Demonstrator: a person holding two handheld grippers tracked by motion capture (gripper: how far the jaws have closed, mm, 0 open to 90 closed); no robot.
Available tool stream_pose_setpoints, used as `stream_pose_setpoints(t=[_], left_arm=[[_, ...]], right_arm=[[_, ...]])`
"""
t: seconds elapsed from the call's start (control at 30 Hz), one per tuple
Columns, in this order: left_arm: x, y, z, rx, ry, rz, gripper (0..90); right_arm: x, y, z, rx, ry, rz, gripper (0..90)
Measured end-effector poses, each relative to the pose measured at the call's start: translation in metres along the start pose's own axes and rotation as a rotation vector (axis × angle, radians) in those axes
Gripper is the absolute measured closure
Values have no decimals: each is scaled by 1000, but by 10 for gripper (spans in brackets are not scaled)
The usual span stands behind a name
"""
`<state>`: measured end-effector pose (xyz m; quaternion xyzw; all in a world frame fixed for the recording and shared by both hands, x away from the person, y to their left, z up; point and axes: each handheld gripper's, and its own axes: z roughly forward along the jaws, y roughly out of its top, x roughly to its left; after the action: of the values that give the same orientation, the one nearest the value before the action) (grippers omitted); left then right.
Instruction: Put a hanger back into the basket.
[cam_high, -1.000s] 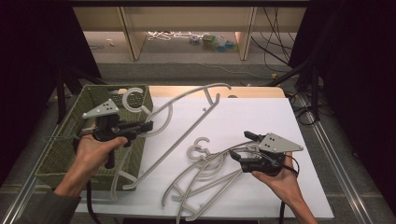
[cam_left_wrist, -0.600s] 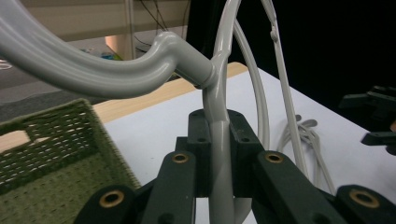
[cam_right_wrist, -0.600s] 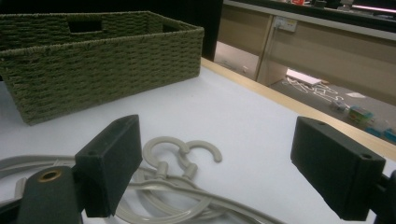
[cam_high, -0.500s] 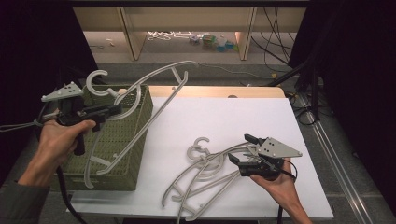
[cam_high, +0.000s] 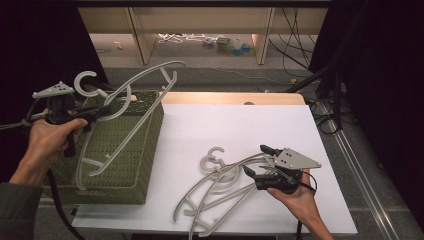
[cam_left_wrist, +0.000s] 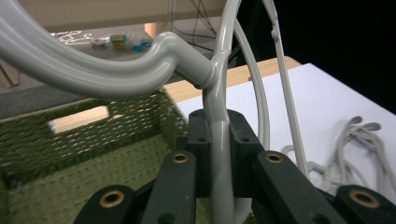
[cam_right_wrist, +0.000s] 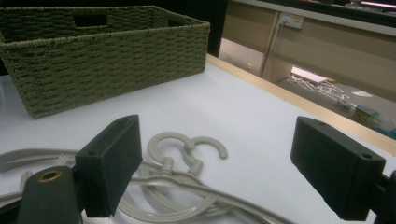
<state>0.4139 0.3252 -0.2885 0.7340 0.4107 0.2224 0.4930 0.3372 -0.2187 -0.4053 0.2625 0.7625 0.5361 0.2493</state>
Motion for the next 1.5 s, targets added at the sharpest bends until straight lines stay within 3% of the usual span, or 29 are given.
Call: stream_pose_setpoints(t=[0.03, 0.37, 0.73, 1.0, 1.13, 1.17, 1.2, 1.23, 1.27, 1.3, 1.37, 1.43, 1.5], left_arm=[[2, -1, 0, 4, 17, -26, 818], [36, -15, 1, 37, 105, -49, 818], [62, -28, 4, 87, 176, 6, 818], [75, -48, 12, 150, 196, 21, 818], [78, -57, 13, 164, 198, 27, 817], [80, -59, 13, 177, 189, 44, 817], [80, -60, 14, 180, 191, 36, 817], [80, -63, 15, 180, 197, 36, 817], [82, -62, 13, 230, 195, 82, 817], [80, -64, 16, 202, 205, 54, 817], [83, -66, 16, 245, 200, 105, 817], [82, -70, 18, 240, 209, 68, 817], [86, -72, 17, 266, 210, 106, 817]], right_arm=[[0, 0, 0, 6, 6, 1, 173], [0, -1, 1, 9, 11, 1, 176], [0, -3, 3, 14, 16, -4, 179], [0, -3, 3, 11, 18, -2, 179], [0, -2, 1, 44, 23, -3, 179], [0, -2, 1, 44, 24, -3, 179], [0, -3, 4, 15, 34, 0, 179], [1, -3, 4, 23, 27, 0, 179], [1, -3, 4, 24, 28, -3, 180], [1, -3, 4, 24, 29, -4, 180], [1, -3, 4, 22, 30, -2, 180], [1, -3, 4, 24, 30, -5, 180], [0, -3, 4, 23, 30, -2, 180]])
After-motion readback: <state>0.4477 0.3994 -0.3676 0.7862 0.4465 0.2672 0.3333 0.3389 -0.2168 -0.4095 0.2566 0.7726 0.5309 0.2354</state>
